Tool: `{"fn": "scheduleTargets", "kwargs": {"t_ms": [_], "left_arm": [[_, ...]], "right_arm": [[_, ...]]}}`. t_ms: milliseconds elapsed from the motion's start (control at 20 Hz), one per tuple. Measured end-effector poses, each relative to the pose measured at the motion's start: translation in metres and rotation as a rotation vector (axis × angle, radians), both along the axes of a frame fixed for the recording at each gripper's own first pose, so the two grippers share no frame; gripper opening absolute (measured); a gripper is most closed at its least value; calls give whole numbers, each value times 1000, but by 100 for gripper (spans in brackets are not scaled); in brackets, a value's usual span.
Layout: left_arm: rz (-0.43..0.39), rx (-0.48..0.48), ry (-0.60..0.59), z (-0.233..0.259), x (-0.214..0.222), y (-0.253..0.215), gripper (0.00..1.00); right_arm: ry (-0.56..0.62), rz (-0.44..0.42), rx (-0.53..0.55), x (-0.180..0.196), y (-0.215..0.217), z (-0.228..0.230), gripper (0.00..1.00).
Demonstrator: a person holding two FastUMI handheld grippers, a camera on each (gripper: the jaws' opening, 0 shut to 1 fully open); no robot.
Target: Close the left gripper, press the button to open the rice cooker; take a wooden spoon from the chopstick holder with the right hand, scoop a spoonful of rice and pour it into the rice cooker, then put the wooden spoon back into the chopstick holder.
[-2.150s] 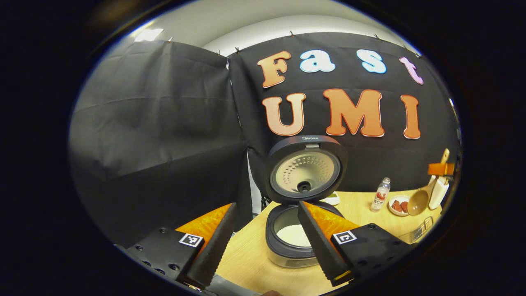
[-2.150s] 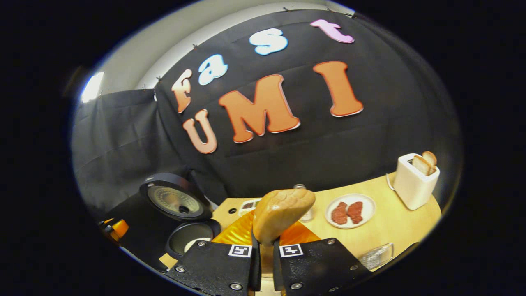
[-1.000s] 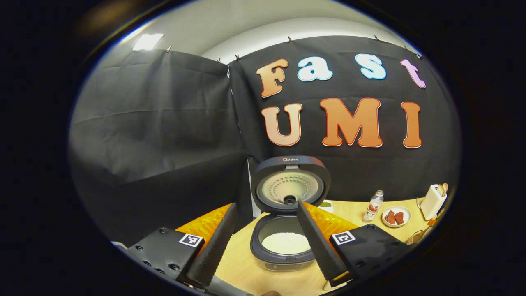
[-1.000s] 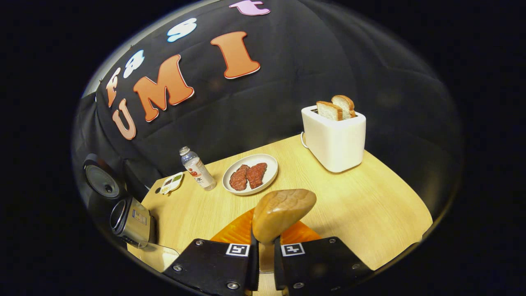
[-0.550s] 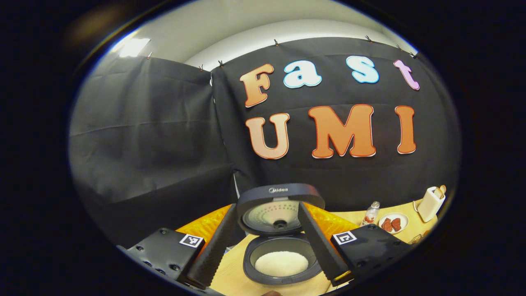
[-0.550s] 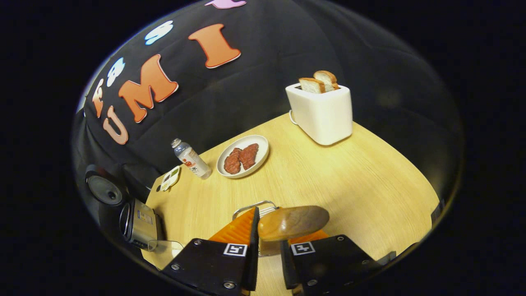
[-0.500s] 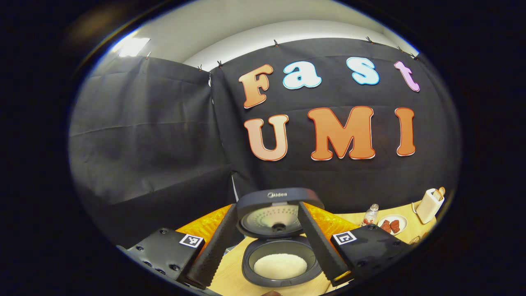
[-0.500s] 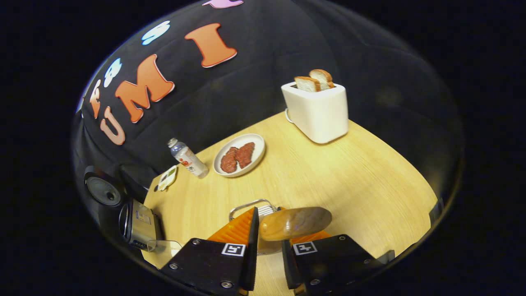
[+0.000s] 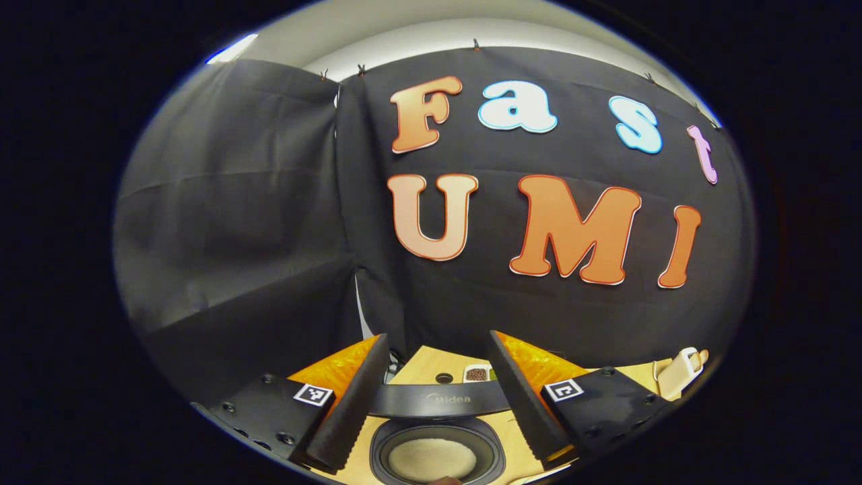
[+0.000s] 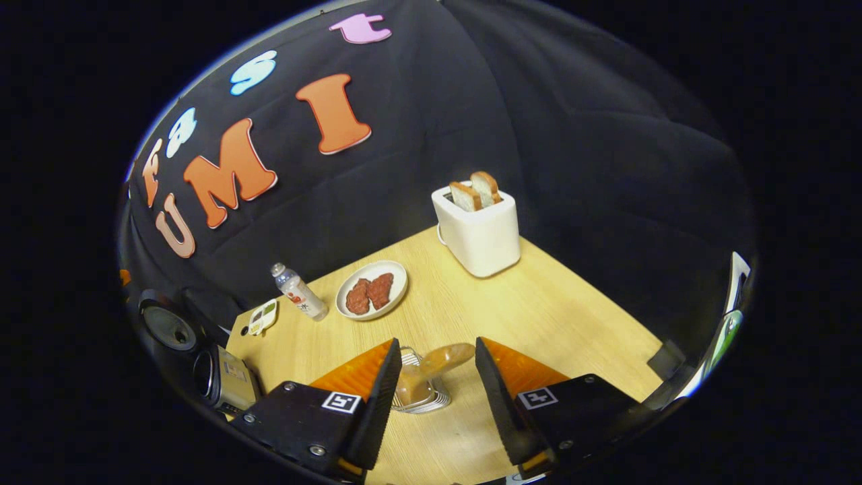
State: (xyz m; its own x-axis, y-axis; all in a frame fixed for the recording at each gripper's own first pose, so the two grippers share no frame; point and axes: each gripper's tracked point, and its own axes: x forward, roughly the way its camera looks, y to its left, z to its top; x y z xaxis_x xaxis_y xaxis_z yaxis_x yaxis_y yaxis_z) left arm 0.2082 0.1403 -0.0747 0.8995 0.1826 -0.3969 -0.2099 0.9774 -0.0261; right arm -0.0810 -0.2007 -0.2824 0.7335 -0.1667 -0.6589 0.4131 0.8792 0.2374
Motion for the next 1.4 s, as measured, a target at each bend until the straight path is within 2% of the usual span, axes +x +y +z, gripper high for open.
{"fn": "scheduleTargets", "kwargs": {"t_ms": [50, 100, 250, 350, 400, 450, 600, 650, 750, 950, 1000, 1050, 1150, 1300, 1400], "left_arm": [[-2, -8, 28, -6, 6, 0, 91], [-3, -17, 60, -13, 12, 1, 96], [-4, -56, 155, -38, 28, 0, 91], [-12, -103, 244, -63, 29, -7, 94], [-15, -125, 301, -75, 24, -12, 91], [-18, -149, 329, -96, 15, -5, 92], [-14, -174, 467, -105, -4, -25, 93], [-17, -180, 532, -115, -15, -28, 96], [-18, -190, 689, -144, -54, -24, 94], [-35, -186, 828, -177, -87, -37, 96], [-34, -195, 876, -185, -101, -41, 93], [-39, -200, 918, -195, -112, -42, 96], [-42, -200, 978, -219, -128, -47, 93], [-49, -176, 1067, -253, -153, -51, 93], [-37, -166, 1053, -261, -145, -52, 94]], "right_arm": [[-23, 4, -16, -1, -1, 15, 73], [-49, 8, -29, 4, 0, 29, 74], [-110, 27, -48, 8, 7, 61, 76], [-135, 46, -54, 9, 14, 73, 76], [-139, 58, -55, 9, 18, 75, 76], [-136, 69, -52, 6, 21, 74, 76], [-115, 103, -51, 5, 32, 66, 77], [-112, 114, -51, 4, 35, 67, 77], [-118, 141, -44, 8, 45, 68, 77], [-130, 189, -26, 16, 61, 69, 77], [-132, 199, -22, 19, 65, 70, 76], [-138, 212, -16, 20, 70, 71, 76], [-138, 231, -10, 19, 76, 69, 77], [-136, 256, 6, 20, 87, 68, 77], [-127, 267, 1, 21, 91, 65, 77]]}}
